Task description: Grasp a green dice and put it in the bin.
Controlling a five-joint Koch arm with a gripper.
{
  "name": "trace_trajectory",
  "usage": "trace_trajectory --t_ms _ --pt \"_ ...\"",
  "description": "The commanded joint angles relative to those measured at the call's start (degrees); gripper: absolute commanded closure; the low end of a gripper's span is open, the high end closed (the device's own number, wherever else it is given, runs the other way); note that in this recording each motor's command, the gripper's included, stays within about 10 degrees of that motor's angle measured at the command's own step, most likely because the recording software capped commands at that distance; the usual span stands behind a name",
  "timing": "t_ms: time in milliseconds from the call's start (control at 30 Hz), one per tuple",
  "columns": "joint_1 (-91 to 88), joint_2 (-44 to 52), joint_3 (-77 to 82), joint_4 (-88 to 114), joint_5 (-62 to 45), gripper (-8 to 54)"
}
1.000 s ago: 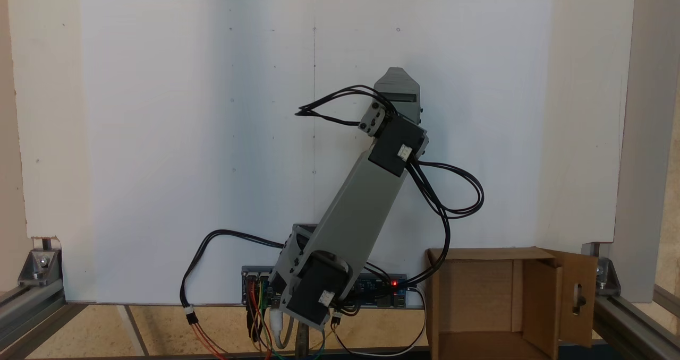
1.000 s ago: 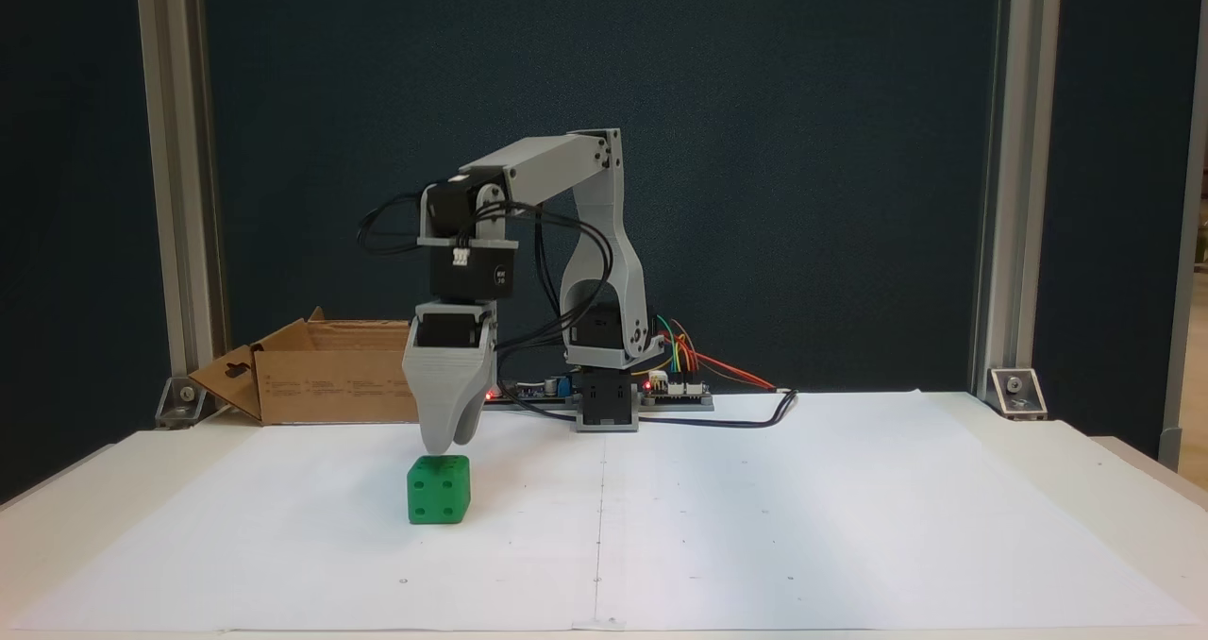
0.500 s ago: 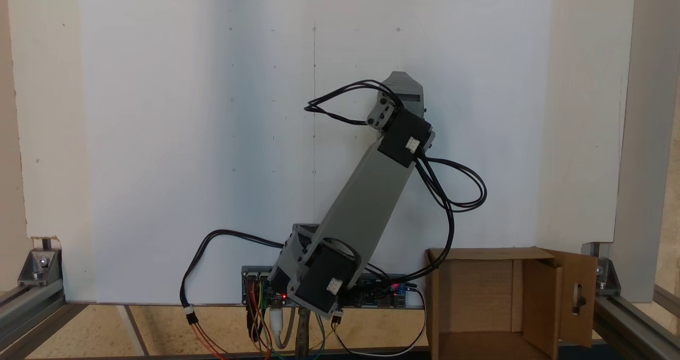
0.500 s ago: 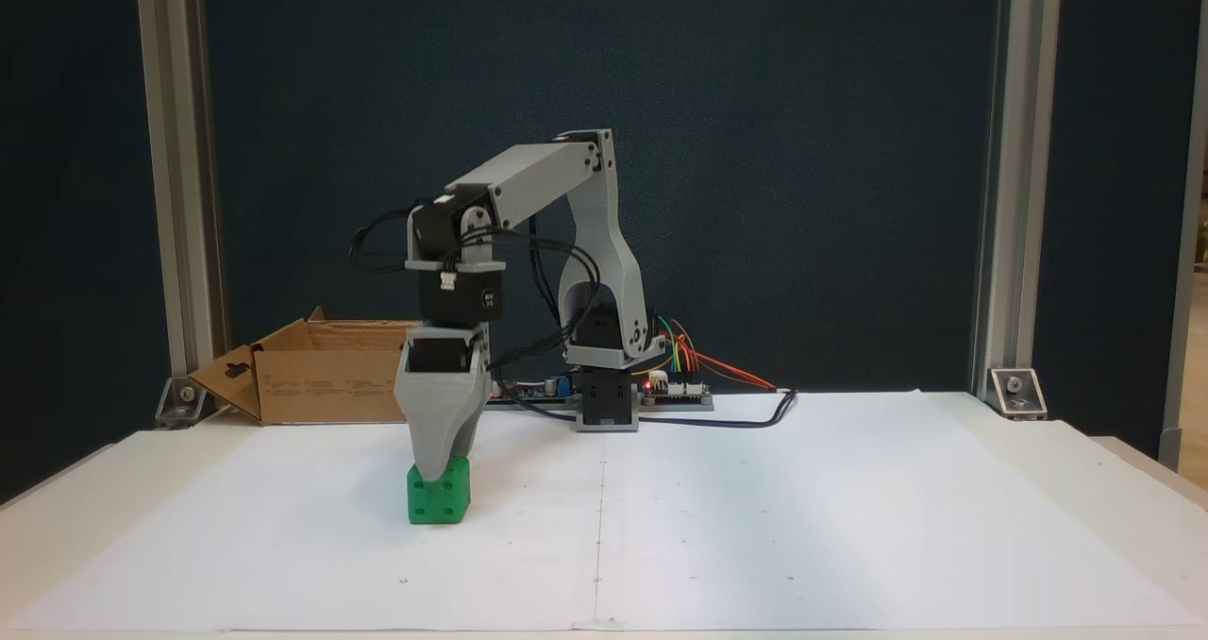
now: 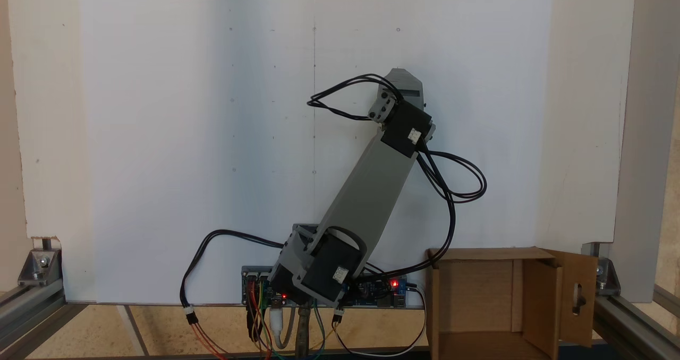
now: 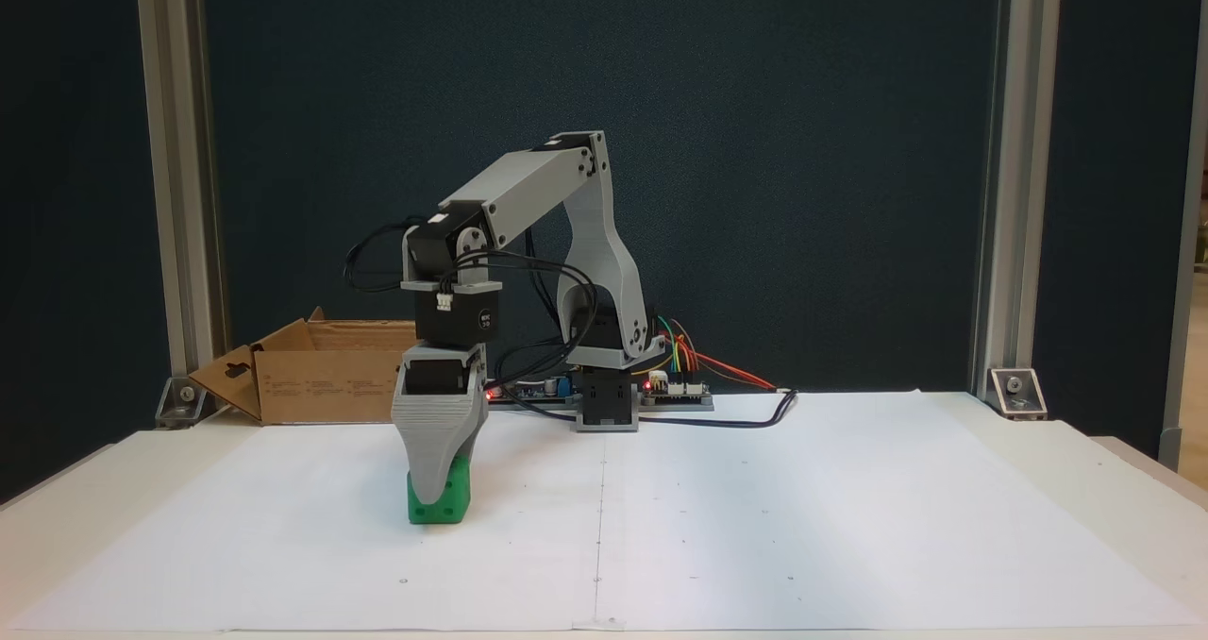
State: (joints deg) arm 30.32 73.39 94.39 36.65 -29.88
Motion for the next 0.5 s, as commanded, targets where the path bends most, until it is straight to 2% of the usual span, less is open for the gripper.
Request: trace_trajectory --t_ms 0,467 --pt "0.0 0.0 -1.1 -0.7 -4.0 2.5" --pt "0.0 -2.3 -1.1 -3.1 -4.0 2.5"
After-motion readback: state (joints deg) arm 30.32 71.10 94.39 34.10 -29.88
